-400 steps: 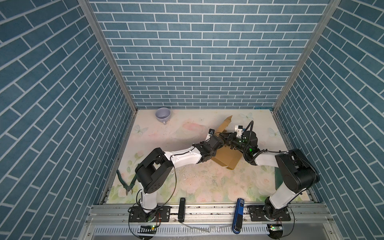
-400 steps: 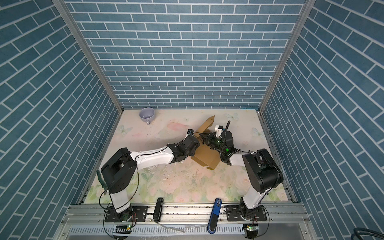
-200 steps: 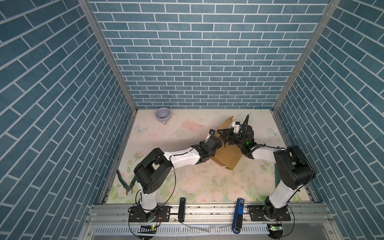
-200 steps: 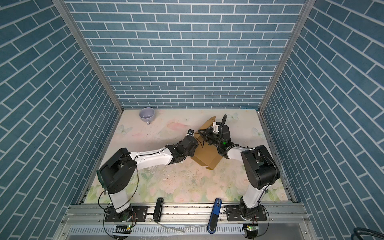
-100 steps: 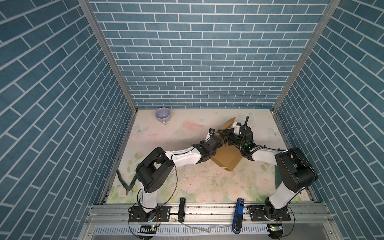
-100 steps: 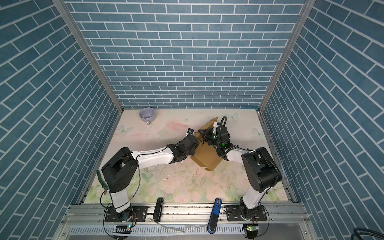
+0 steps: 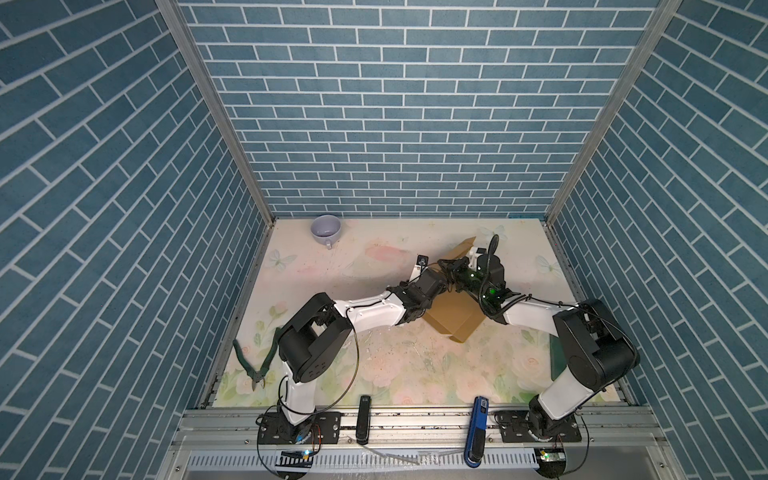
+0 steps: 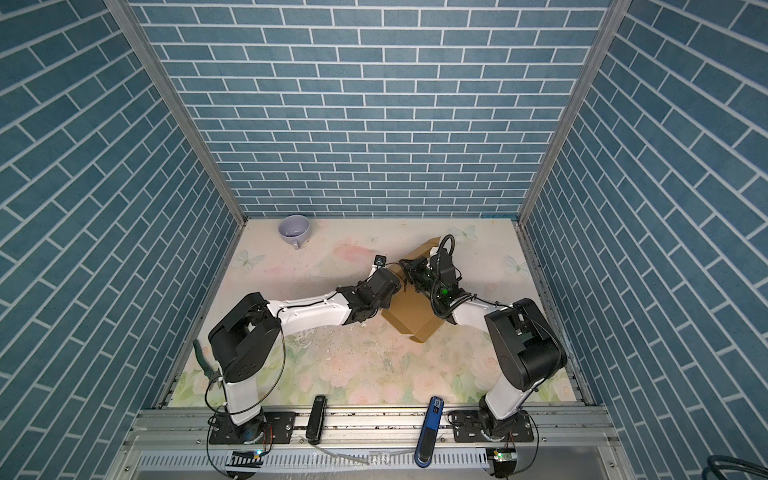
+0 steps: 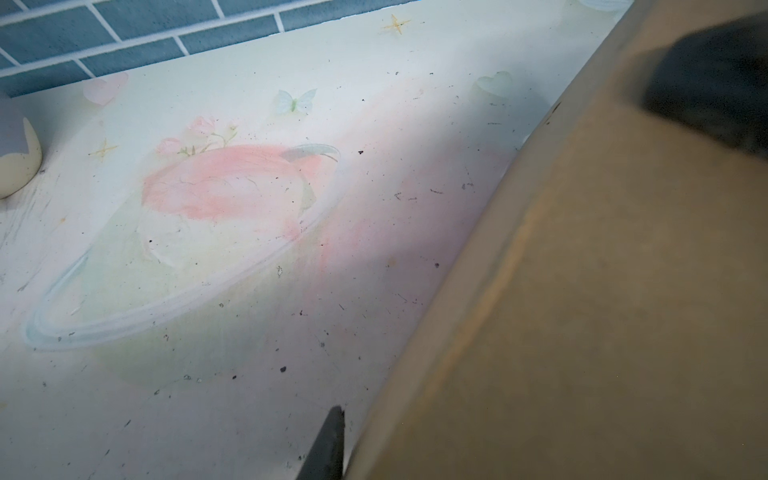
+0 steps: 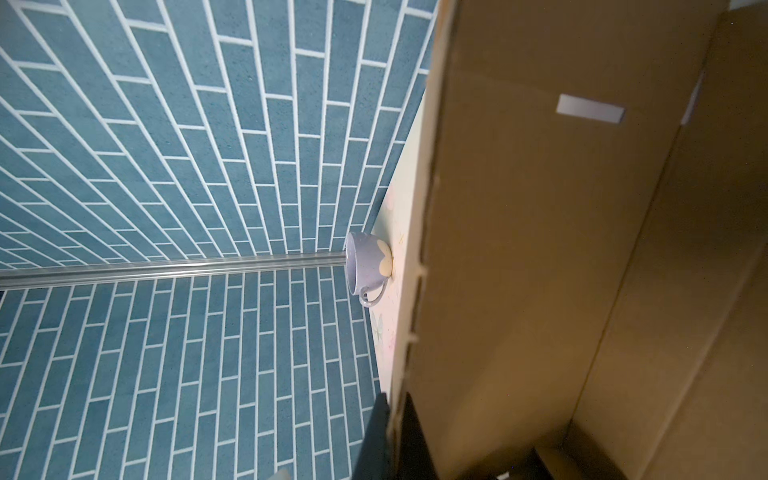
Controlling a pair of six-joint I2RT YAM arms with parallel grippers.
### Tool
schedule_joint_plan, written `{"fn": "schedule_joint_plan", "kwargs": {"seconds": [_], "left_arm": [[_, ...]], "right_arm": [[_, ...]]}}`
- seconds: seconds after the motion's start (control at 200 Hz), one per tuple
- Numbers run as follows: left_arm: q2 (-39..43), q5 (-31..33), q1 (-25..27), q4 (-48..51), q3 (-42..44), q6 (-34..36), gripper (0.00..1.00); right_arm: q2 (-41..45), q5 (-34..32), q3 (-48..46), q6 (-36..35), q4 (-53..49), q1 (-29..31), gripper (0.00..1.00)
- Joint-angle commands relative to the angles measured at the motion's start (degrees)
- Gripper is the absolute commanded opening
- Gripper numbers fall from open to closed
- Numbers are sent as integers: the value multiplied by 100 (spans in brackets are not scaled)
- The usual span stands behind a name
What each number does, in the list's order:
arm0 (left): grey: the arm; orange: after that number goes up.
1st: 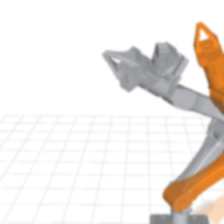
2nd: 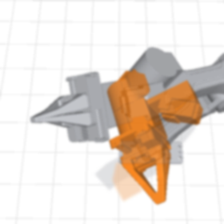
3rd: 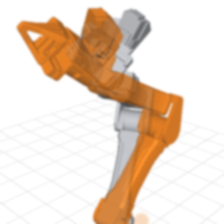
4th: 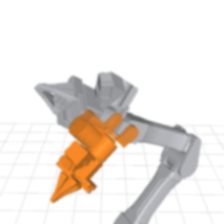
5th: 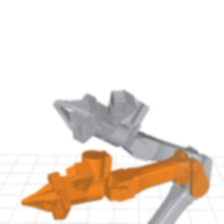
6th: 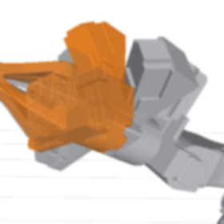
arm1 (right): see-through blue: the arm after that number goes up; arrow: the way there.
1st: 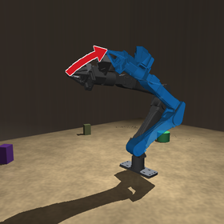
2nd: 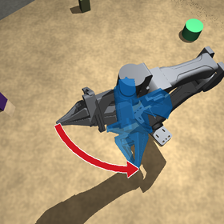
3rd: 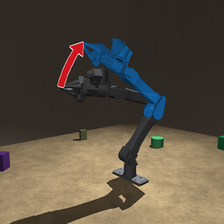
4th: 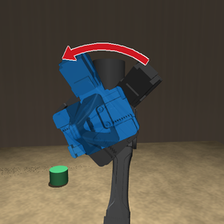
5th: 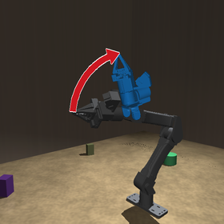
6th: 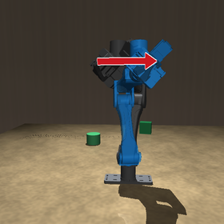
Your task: Fold the paper box
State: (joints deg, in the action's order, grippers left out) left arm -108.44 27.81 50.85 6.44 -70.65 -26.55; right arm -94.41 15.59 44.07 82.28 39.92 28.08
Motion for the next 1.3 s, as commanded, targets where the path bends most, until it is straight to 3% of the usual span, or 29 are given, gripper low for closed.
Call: {"fn": "schedule_joint_plan", "kwargs": {"seconds": [0.0,0.125,0.345,0.76,1.005,1.295], "left_arm": [[-109,70,-57,107,-150,22,25],[-74,9,-93,131,-147,53,25],[21,-248,-95,-191,244,-135,36],[249,-591,-75,-861,861,-264,37],[384,-651,-58,-1213,1179,-232,43],[439,-679,-58,-1714,1414,-21,39]], "right_arm": [[159,-120,-116,48,-241,151,0],[202,-270,-127,108,-270,215,0],[248,-403,-126,120,-346,257,0],[310,-439,-117,104,-481,257,0],[342,-484,-131,161,-481,257,0],[270,-468,-151,271,-390,251,0]]}}
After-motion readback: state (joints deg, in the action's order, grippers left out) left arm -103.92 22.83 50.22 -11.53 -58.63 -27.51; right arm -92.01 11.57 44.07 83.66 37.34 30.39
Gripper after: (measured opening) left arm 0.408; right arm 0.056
